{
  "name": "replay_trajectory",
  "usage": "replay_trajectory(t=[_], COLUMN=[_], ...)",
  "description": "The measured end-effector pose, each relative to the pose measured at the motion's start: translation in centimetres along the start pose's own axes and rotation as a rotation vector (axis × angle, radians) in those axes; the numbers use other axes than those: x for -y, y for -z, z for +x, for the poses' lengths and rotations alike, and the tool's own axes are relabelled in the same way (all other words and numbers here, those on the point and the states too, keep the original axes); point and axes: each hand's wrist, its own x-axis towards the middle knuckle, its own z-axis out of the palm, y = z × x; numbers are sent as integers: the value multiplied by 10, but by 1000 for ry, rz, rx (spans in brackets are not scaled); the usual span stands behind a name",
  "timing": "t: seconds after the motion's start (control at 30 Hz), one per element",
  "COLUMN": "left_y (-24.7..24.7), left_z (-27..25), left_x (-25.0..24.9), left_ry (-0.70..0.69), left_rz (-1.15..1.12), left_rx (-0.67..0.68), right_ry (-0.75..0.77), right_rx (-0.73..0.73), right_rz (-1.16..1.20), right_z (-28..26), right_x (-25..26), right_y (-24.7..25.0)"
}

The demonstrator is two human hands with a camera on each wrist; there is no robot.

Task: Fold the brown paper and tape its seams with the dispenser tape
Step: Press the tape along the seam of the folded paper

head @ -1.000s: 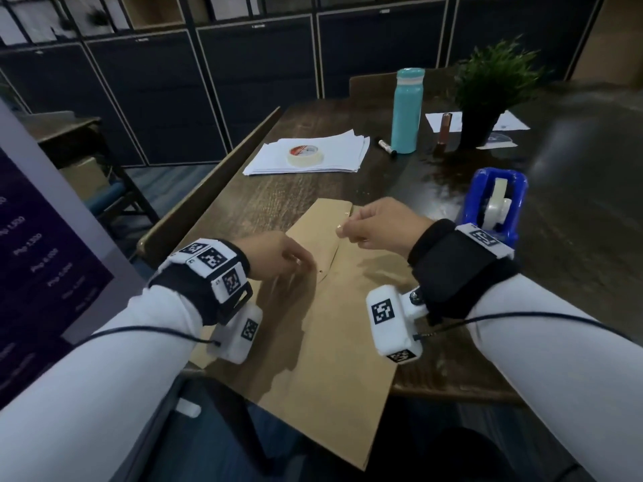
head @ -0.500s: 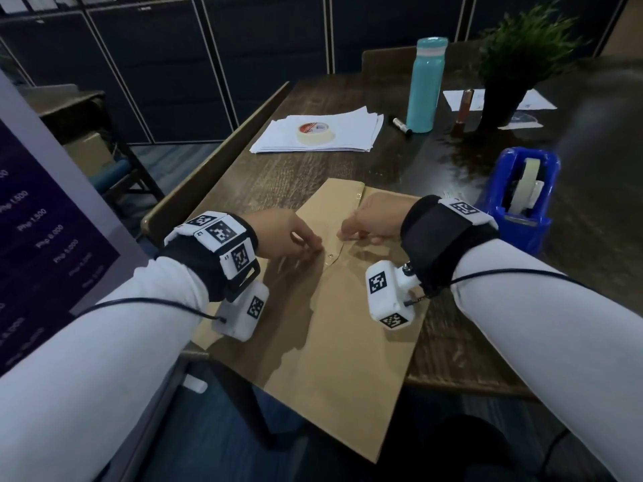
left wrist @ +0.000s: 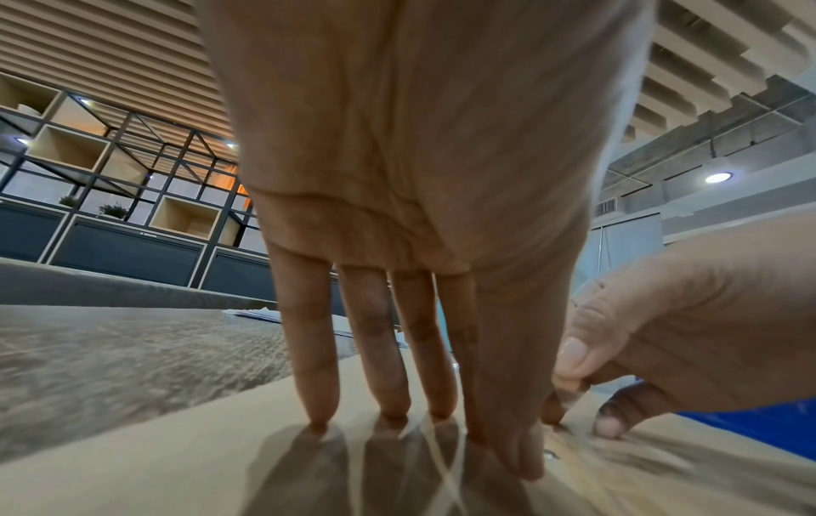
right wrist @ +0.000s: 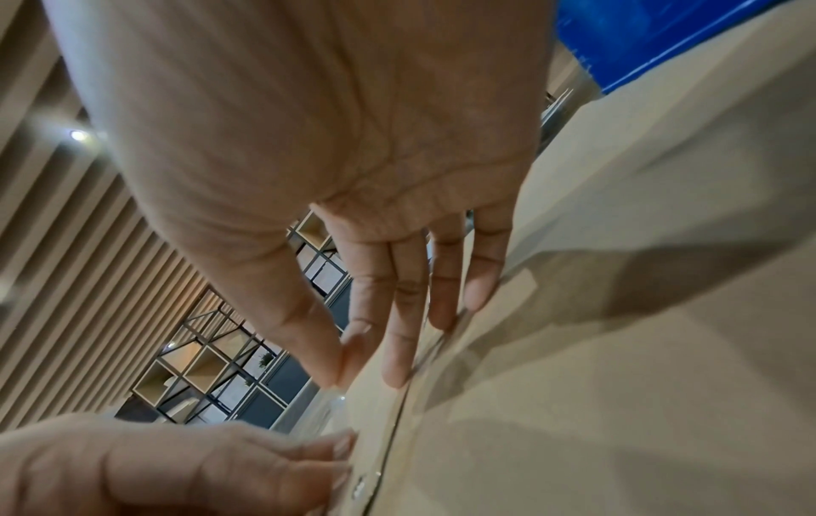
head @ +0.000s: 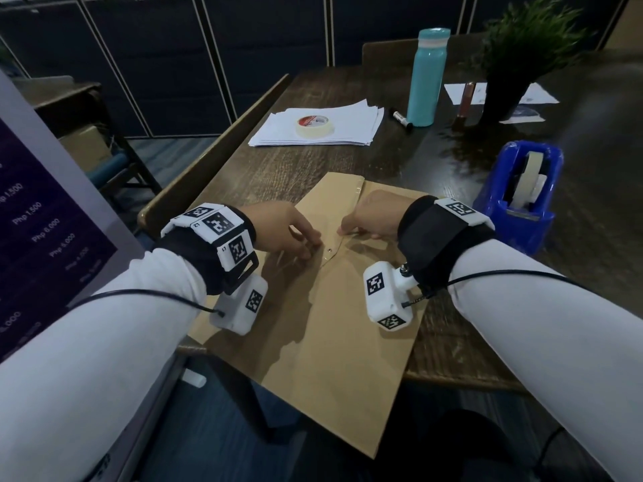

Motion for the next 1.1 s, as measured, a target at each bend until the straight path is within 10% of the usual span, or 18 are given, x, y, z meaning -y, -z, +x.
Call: replay_trajectory(t=[1.1], left_y=[3], left_z=[18], left_x=[-20], left_ry=[69], left_rz=[167], left_rx=[-103], right_ry=[34], right_rx=[-30], right_rz=[-38], right_z=[-4], right_x=[0], right_y=[-7])
